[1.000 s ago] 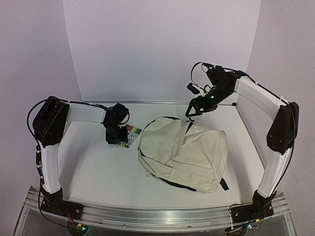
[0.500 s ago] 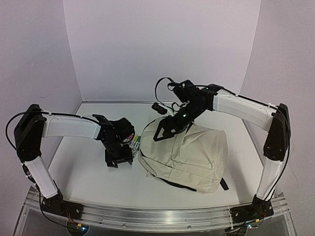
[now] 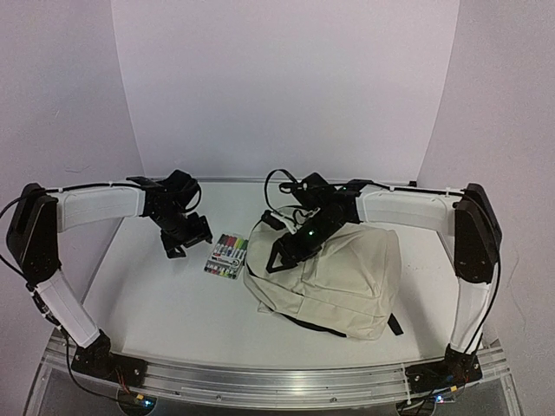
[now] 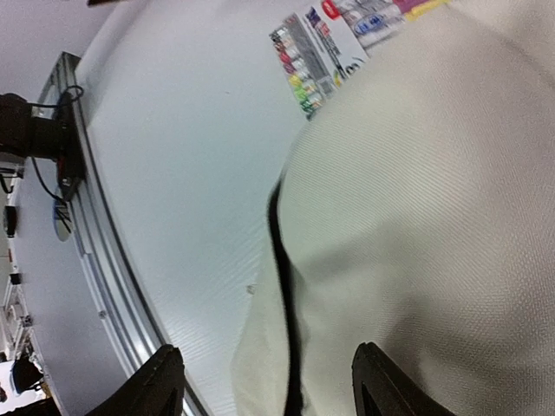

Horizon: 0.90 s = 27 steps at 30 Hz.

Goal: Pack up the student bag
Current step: Move the student bag to the center of the board, then pick up the stationery from the center of the board.

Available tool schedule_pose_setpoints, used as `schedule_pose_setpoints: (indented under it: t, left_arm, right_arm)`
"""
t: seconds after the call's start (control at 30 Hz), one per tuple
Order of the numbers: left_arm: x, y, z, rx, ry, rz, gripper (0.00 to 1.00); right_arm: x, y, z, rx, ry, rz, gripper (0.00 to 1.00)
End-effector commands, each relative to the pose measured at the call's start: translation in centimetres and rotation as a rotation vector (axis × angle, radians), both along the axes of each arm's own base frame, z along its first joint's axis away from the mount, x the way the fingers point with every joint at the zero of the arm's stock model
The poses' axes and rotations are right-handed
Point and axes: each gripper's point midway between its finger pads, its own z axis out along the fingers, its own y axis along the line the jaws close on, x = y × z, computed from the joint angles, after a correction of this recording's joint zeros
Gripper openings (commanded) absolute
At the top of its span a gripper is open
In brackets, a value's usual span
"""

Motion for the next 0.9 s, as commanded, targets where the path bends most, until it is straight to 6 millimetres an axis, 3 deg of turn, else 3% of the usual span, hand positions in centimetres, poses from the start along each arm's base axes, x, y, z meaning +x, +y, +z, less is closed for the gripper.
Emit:
schedule_pose_setpoints:
  t: [0.0, 0.2, 0.33, 0.47, 0.6, 0.73, 0.87]
  left_arm:
    - [3.9, -2.7, 1.5, -0.035, -0.076, -0.095, 0.82]
    - [5.4, -4.9, -0.3, -0.101, -0.054, -0.148, 0.84]
    - [5.7, -5.3, -1.3, -0.128, -0.043, -0.167, 0.84]
    - [5.7, -5.0, -2.1, -0.137, -0.036, -0.177, 0.83]
    - [6.3, -3.9, -2.7, -0.151, -0.036, -0.166, 0.82]
    - [7.0, -3.7, -3.4, -0.118, -0.041, -0.235, 0.80]
    - [7.3, -4.3, -4.5, -0.105, -0.030, -0.314, 0.76]
  right_arm:
    - [4.0, -3.8, -2.1, -0.109, -0.125, -0.053, 0.65]
    - [8.6, -9.6, -2.6, -0.221, -0.198, -0.097, 0.65]
    - [10.7, -10.8, -1.1, -0.243, -0.276, -0.090, 0.65]
    - [10.3, -8.1, 2.4, -0.118, -0.250, -0.094, 0.69]
    - [7.7, -4.6, 4.5, -0.009, -0.174, -0.080, 0.78]
    - [5.3, -1.4, 5.3, 0.063, -0.107, -0.060, 0.82]
    - [4.3, 1.1, 4.0, 0.087, -0.037, -0.085, 0.82]
